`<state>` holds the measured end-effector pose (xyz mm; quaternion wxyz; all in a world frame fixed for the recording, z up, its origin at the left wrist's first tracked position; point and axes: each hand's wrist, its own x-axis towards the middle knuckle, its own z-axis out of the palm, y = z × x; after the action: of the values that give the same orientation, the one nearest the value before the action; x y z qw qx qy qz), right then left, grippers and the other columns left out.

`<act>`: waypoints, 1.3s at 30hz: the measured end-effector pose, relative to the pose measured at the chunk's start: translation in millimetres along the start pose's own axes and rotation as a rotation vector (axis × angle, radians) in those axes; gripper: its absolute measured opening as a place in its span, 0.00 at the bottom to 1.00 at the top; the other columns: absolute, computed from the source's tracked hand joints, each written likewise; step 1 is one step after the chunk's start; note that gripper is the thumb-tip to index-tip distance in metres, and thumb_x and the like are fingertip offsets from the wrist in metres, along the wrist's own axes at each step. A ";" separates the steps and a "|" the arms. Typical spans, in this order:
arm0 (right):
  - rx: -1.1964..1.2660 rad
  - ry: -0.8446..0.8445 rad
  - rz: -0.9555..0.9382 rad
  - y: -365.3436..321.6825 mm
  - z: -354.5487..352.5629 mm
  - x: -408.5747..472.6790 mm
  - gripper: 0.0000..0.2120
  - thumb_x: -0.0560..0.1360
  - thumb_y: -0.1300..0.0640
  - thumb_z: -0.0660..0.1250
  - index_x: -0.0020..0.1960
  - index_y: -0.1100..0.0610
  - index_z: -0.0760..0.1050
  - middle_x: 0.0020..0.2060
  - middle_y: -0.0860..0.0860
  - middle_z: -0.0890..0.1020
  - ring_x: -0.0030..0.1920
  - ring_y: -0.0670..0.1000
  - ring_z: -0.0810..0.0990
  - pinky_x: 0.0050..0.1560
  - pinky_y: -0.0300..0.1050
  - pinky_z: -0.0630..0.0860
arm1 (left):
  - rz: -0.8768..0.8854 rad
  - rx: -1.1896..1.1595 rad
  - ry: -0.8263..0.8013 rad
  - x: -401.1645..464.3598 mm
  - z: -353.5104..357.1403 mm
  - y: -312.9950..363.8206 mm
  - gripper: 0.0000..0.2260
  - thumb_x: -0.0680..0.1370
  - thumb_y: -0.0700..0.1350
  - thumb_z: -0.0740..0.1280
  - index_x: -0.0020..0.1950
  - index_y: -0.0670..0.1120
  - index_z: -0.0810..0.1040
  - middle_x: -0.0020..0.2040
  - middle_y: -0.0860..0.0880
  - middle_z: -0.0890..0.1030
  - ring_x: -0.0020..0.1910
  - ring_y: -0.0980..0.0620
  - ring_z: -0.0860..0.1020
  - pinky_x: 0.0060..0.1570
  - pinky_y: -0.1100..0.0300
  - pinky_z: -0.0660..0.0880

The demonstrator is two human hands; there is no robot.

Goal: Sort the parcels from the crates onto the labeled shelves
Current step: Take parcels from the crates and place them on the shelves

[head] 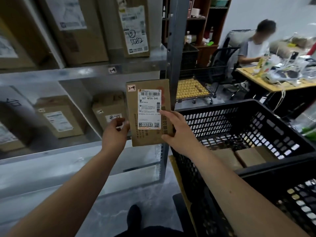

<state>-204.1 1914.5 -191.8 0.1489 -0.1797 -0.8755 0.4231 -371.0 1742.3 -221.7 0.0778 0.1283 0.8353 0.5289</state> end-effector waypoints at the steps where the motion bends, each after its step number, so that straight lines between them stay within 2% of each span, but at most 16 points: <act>1: -0.028 -0.005 -0.005 1.2 6.5 2.8 0.40 0.76 0.62 0.74 0.74 0.29 0.62 0.76 0.41 0.59 0.74 0.48 0.66 0.74 0.51 0.72 | 0.000 0.025 -0.002 2.7 -1.5 -6.2 0.16 0.83 0.57 0.66 0.68 0.51 0.78 0.63 0.51 0.83 0.62 0.47 0.80 0.61 0.47 0.77; 3: -0.069 -0.020 -0.002 4.1 18.1 7.5 0.40 0.77 0.63 0.73 0.75 0.30 0.61 0.77 0.41 0.58 0.75 0.50 0.66 0.75 0.52 0.71 | 0.004 0.082 -0.013 9.0 -2.9 -20.4 0.17 0.84 0.56 0.66 0.68 0.49 0.78 0.64 0.49 0.83 0.63 0.45 0.80 0.62 0.47 0.76; 6: -0.154 -0.034 0.033 10.3 32.7 14.1 0.40 0.77 0.64 0.72 0.77 0.33 0.61 0.80 0.45 0.59 0.75 0.50 0.65 0.70 0.43 0.69 | 0.020 0.185 -0.029 17.6 -1.3 -37.8 0.17 0.83 0.55 0.67 0.68 0.48 0.79 0.64 0.46 0.83 0.63 0.43 0.80 0.60 0.49 0.75; 7: -0.181 -0.020 0.031 13.8 38.1 16.5 0.40 0.76 0.64 0.72 0.78 0.35 0.61 0.80 0.46 0.61 0.75 0.50 0.66 0.70 0.43 0.70 | 0.024 0.215 -0.039 20.4 0.2 -42.4 0.16 0.83 0.54 0.67 0.68 0.48 0.79 0.65 0.46 0.83 0.63 0.42 0.80 0.60 0.49 0.74; 9: -0.210 0.011 0.019 21.9 49.8 22.1 0.40 0.73 0.66 0.73 0.77 0.39 0.64 0.77 0.47 0.67 0.73 0.51 0.69 0.72 0.46 0.71 | 0.038 0.267 -0.059 28.0 4.0 -52.0 0.16 0.83 0.53 0.66 0.69 0.48 0.78 0.66 0.46 0.82 0.64 0.40 0.79 0.61 0.48 0.74; 10: -0.207 0.021 0.027 26.1 56.6 24.6 0.40 0.72 0.68 0.74 0.77 0.42 0.64 0.75 0.47 0.69 0.72 0.51 0.70 0.71 0.45 0.71 | 0.048 0.283 -0.066 32.2 5.7 -56.3 0.16 0.83 0.52 0.66 0.69 0.48 0.78 0.67 0.46 0.82 0.65 0.40 0.79 0.61 0.48 0.74; 15: -0.146 0.132 0.062 47.5 92.5 32.3 0.39 0.69 0.74 0.71 0.74 0.50 0.67 0.70 0.50 0.71 0.65 0.48 0.72 0.65 0.42 0.74 | 0.087 0.336 -0.081 52.0 11.0 -73.8 0.17 0.82 0.55 0.68 0.67 0.48 0.78 0.66 0.45 0.81 0.62 0.40 0.80 0.59 0.45 0.78; 20: -0.130 0.242 0.074 71.7 120.3 46.8 0.38 0.70 0.75 0.69 0.71 0.46 0.65 0.71 0.49 0.69 0.64 0.48 0.73 0.61 0.47 0.80 | 0.077 0.367 -0.118 71.4 22.8 -86.2 0.16 0.82 0.57 0.67 0.66 0.51 0.77 0.61 0.49 0.83 0.59 0.44 0.81 0.55 0.50 0.77; 26: -0.137 0.299 0.013 86.7 133.4 69.0 0.35 0.71 0.75 0.67 0.69 0.46 0.63 0.73 0.53 0.66 0.63 0.47 0.71 0.60 0.40 0.74 | 0.145 0.341 -0.129 94.0 33.0 -98.5 0.15 0.83 0.55 0.66 0.66 0.49 0.77 0.57 0.49 0.85 0.56 0.46 0.82 0.53 0.51 0.78; 31: -0.190 0.290 -0.003 105.2 148.9 85.0 0.33 0.72 0.73 0.67 0.71 0.50 0.62 0.74 0.53 0.65 0.64 0.43 0.65 0.61 0.42 0.74 | 0.104 0.373 -0.109 105.2 41.5 -111.5 0.14 0.84 0.57 0.64 0.64 0.50 0.79 0.55 0.49 0.85 0.55 0.44 0.82 0.50 0.52 0.78; 35: -0.220 0.293 0.007 117.6 153.9 95.5 0.33 0.73 0.72 0.67 0.73 0.53 0.63 0.76 0.52 0.63 0.67 0.46 0.67 0.63 0.38 0.68 | 0.095 0.347 -0.116 110.0 51.7 -118.1 0.12 0.84 0.57 0.63 0.62 0.52 0.79 0.55 0.49 0.85 0.54 0.44 0.82 0.53 0.50 0.80; 37: -0.217 0.313 -0.009 124.5 155.3 100.9 0.33 0.73 0.72 0.67 0.73 0.53 0.63 0.76 0.53 0.63 0.66 0.46 0.67 0.62 0.39 0.70 | 0.097 0.308 -0.117 112.7 59.0 -121.8 0.12 0.85 0.55 0.63 0.62 0.50 0.80 0.54 0.47 0.85 0.54 0.43 0.82 0.54 0.49 0.80; 39: -0.194 0.338 -0.028 131.8 157.0 104.6 0.33 0.73 0.71 0.68 0.71 0.50 0.63 0.76 0.54 0.65 0.68 0.51 0.71 0.61 0.45 0.75 | 0.085 0.256 -0.108 113.7 67.9 -123.5 0.13 0.86 0.52 0.62 0.63 0.47 0.80 0.55 0.44 0.85 0.55 0.41 0.82 0.53 0.50 0.79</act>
<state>-337.2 1928.8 -378.9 0.2815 -0.2495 -0.8772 0.2983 -477.8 1784.3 -361.7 0.0831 0.2009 0.8842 0.4133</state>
